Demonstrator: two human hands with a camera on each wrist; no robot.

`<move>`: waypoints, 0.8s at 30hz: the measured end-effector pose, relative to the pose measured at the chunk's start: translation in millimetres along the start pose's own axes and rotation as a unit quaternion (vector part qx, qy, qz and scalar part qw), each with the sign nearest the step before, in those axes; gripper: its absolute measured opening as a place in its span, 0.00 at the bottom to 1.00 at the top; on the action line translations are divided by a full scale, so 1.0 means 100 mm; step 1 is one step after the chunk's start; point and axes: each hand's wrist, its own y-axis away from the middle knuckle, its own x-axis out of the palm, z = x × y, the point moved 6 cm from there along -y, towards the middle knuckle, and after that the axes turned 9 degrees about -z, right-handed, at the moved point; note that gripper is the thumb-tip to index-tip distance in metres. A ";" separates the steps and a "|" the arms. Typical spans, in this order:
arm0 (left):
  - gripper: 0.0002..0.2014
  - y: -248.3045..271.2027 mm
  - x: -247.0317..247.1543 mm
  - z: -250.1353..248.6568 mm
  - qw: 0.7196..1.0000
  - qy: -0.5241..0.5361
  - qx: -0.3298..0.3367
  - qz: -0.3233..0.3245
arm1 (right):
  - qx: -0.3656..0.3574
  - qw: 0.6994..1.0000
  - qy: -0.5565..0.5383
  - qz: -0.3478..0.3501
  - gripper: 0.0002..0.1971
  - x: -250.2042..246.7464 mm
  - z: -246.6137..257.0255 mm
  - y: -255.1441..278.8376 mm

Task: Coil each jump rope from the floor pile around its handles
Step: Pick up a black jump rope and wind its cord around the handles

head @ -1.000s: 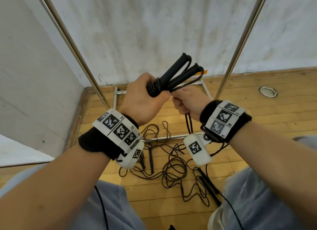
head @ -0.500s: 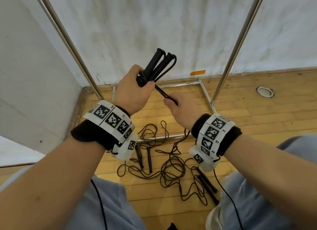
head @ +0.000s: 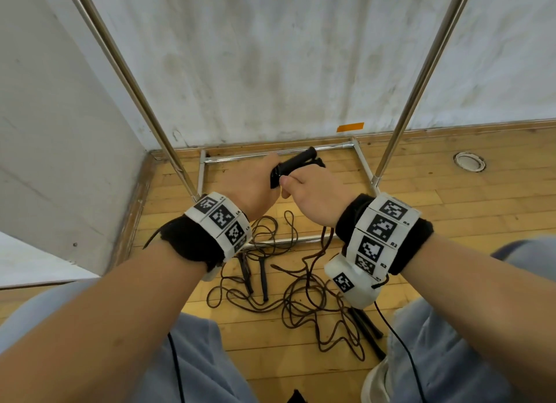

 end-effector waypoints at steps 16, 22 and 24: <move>0.07 0.05 0.05 0.15 0.996 -0.094 -0.014 0.000 | -0.060 0.993 0.097 0.008 0.17 -0.22 -0.03 0.02; 0.04 0.15 0.07 -0.15 0.996 -0.033 0.084 0.022 | -0.080 0.984 0.122 -0.101 0.19 -0.48 -0.11 -0.15; 0.05 0.16 0.01 -0.20 0.994 -0.004 0.110 0.007 | -0.080 0.984 0.119 -0.108 0.20 -0.52 -0.14 -0.18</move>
